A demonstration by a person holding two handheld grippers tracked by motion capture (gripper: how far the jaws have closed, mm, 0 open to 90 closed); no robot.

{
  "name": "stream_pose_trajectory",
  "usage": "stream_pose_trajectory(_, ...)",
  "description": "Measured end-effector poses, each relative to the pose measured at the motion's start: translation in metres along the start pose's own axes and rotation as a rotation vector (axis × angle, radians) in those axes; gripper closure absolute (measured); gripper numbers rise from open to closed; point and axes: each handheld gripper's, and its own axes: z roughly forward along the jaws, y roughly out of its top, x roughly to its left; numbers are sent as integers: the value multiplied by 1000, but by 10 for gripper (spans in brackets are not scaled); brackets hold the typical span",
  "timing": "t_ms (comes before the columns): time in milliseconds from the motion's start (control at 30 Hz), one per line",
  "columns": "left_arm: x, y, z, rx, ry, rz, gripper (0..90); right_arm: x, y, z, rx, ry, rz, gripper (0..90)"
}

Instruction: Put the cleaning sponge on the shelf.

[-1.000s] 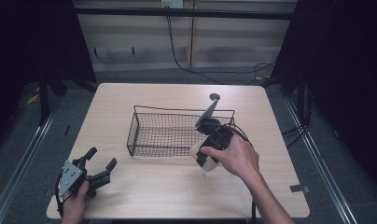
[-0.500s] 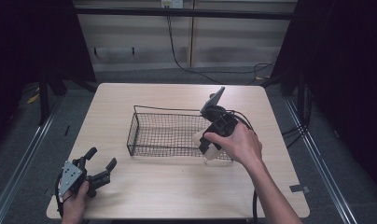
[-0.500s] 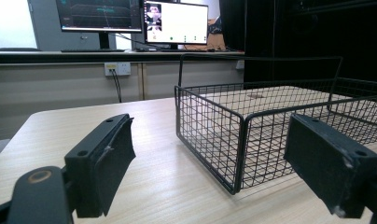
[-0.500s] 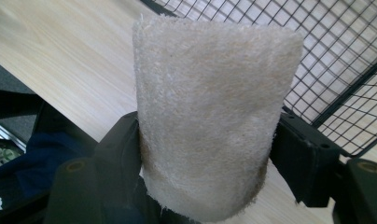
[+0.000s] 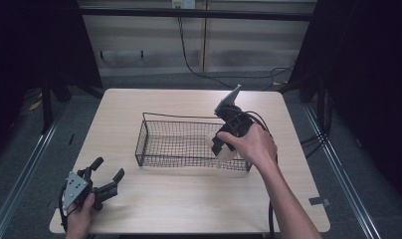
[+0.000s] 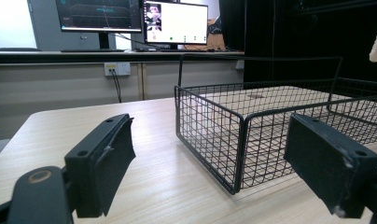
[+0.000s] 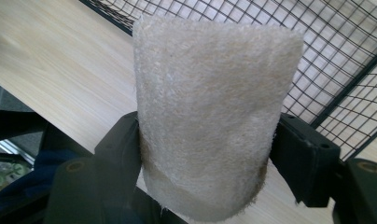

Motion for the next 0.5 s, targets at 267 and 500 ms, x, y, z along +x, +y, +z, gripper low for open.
stream_pose_trajectory(267,0,0,0,0,1,1,155,-10,7,2,-20,40,31,296)
stream_pose_trajectory(500,0,0,0,0,-1,-1,155,-23,14,3,-47,64,85,296)
